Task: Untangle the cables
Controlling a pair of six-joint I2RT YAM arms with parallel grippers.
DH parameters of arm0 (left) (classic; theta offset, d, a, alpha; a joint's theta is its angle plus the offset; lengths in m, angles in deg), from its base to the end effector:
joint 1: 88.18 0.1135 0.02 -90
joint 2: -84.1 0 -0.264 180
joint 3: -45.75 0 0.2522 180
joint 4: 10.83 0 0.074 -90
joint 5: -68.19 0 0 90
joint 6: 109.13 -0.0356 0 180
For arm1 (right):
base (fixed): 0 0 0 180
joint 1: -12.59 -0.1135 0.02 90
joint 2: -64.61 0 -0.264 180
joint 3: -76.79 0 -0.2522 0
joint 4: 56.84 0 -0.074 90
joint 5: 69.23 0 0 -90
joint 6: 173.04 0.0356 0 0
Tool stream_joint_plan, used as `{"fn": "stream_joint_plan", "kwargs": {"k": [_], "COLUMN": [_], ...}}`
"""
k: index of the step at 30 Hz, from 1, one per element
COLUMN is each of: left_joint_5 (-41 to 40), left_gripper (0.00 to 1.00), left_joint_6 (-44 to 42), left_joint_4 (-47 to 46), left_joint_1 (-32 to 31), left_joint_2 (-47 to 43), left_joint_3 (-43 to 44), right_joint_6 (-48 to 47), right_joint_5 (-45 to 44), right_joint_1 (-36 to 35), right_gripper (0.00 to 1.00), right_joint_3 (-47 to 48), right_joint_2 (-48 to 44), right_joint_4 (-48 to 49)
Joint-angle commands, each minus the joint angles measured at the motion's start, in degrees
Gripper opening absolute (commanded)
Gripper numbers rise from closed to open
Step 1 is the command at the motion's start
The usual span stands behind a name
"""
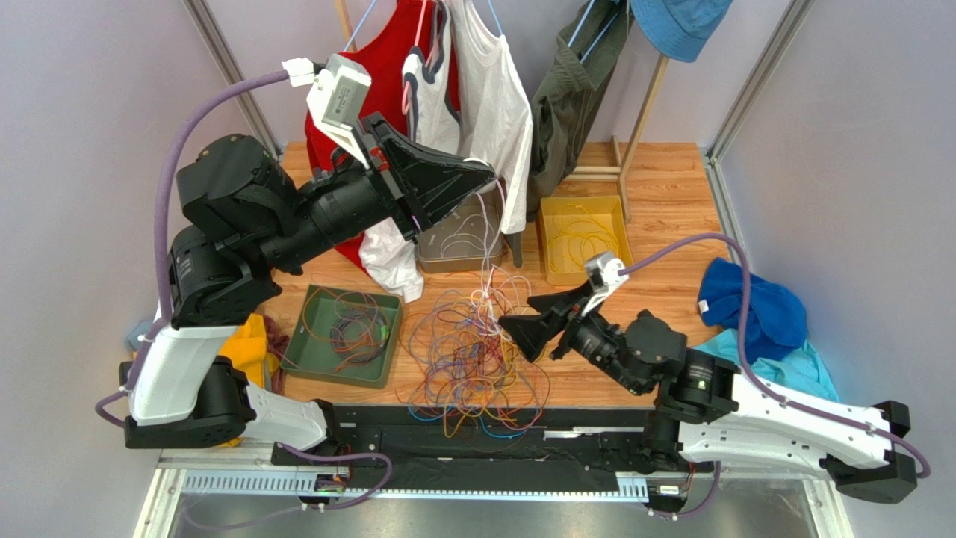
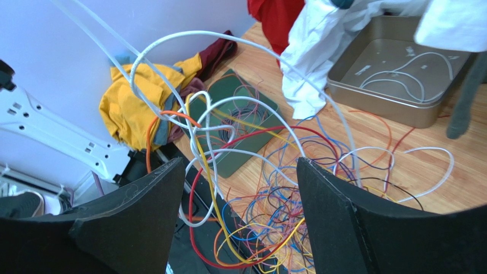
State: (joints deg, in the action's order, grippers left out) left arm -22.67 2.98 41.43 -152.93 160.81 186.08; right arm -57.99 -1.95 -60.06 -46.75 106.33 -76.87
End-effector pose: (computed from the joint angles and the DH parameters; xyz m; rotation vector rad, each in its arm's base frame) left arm 0.0768 -0.1615 0.6180 0.5291 1.3933 -1.2428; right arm 0.0648 0.1612 0.3435 -0.4056 1.7000 0.9529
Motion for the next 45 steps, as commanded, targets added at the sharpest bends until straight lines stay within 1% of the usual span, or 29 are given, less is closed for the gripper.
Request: {"fn": "stream_joint_plan", "kwargs": {"k": [1,3,6,8,9,10,12,13,15,16,17,19,21,22,24,28,29,30,31,33,34,35,37,40,42,44,45], "left_joint_5": [2.7,3.0,3.1,3.3,3.3,2.8,1.7,1.0,-1.7,-3.2,-3.6,-5.0,-5.8,-6.7,-7.7,-9.1,-9.1,-9.2,-9.1,-9.2,-9.2,-9.1,-9.1,-8.9,-9.0,-9.0,-9.1], "left_gripper": [0.0,0.0,0.0,0.0,0.0,0.0,0.0,0.0,0.0,0.0,0.0,0.0,0.0,0.0,0.0,0.0,0.0,0.0,0.0,0.0,0.0,0.0,0.0,0.0,0.0,0.0,0.0], "left_joint_6": [1.2,1.4,1.6,1.8,1.8,1.7,1.3,0.9,-0.8,-1.4,-2.6,-3.7,-4.4,-5.0,-5.4,-6.8,-7.0,-7.2,-7.4,-7.6,-7.6,-7.7,-7.6,-7.5,-7.6,-7.9,-8.0], "left_joint_4": [-1.1,-1.1,-1.2,-1.1,-1.1,-1.0,-0.8,-0.7,0.2,0.8,1.3,2.0,1.0,0.4,-0.9,-3.2,-3.7,-3.7,-3.7,-3.7,-3.8,-4.0,-4.1,-4.1,-4.1,-4.3,-4.4], "left_joint_1": [-0.2,-0.2,-0.2,-0.1,-0.2,-0.1,-0.2,-0.2,-0.2,-0.2,-0.2,-0.1,-0.2,-0.2,-0.1,-0.2,-0.2,-0.2,-0.2,-0.2,-0.1,-0.2,-0.1,-0.2,-0.1,-0.2,-0.2], "left_joint_2": [0.3,0.3,0.1,0.0,-0.2,-0.3,-0.7,-1.0,-0.9,-0.5,-0.1,0.3,-0.3,-0.8,-1.9,-2.8,-2.7,-2.3,-2.1,-1.5,-1.4,-1.3,-0.9,-0.6,-0.5,-0.6,-0.7], "left_joint_3": [-0.2,-0.2,-0.4,-0.7,-0.8,-0.9,-0.9,-0.4,1.2,4.2,5.9,9.5,10.5,10.5,10.3,10.5,10.9,12.1,12.7,13.8,13.8,13.8,13.9,14.0,14.0,14.0,14.0], "right_joint_6": [-2.8,-3.0,-3.3,-3.3,-3.1,-2.7,-1.4,-0.9,0.3,2.0,3.3,6.7,9.1,11.7,13.8,19.2,22.2,22.8,24.1,26.4,26.6,26.9,27.3,27.0,26.4,24.7,24.0], "right_joint_5": [4.0,4.5,3.8,3.2,2.9,2.1,1.2,0.8,0.1,-1.0,-1.8,-3.6,-5.0,-5.3,-6.4,-8.2,-8.5,-8.1,-8.1,-8.5,-8.5,-8.6,-8.4,-7.9,-7.3,-7.1,-7.3], "right_joint_1": [-0.3,-0.3,-0.3,-0.3,-0.2,-0.3,-0.3,-0.2,-0.3,-0.3,-0.3,-0.3,-0.2,-0.2,-0.2,-0.2,-0.2,-0.2,-0.3,-0.3,-0.3,-0.3,-0.3,-0.3,-0.3,-0.7,-1.2], "right_gripper": [0.75,0.74,0.68,0.53,0.43,0.23,0.05,0.0,0.0,0.0,0.0,0.0,0.0,0.0,0.0,0.0,0.02,0.08,0.19,0.3,0.37,0.4,0.43,0.43,0.44,0.47,0.5], "right_joint_3": [3.4,3.8,4.0,3.2,2.7,1.4,0.1,-0.9,-4.6,-6.4,-10.6,-14.7,-21.4,-23.7,-28.9,-34.7,-35.6,-36.1,-36.5,-36.4,-36.0,-35.8,-35.5,-35.2,-34.8,-33.7,-32.1], "right_joint_2": [4.6,7.1,9.8,10.5,10.5,10.2,8.9,8.3,6.3,5.5,4.6,1.4,-2.0,-3.1,-5.7,-7.6,-7.7,-7.6,-7.4,-6.1,-5.7,-4.5,-4.0,-4.2,-5.8,-9.0,-10.5], "right_joint_4": [7.6,8.6,9.5,10.4,10.8,11.3,11.1,10.3,9.2,8.2,7.8,6.8,6.4,6.2,4.2,0.7,0.7,1.0,0.7,-0.2,-0.7,-1.0,-1.3,-0.7,-0.8,-2.0,-3.5]}}
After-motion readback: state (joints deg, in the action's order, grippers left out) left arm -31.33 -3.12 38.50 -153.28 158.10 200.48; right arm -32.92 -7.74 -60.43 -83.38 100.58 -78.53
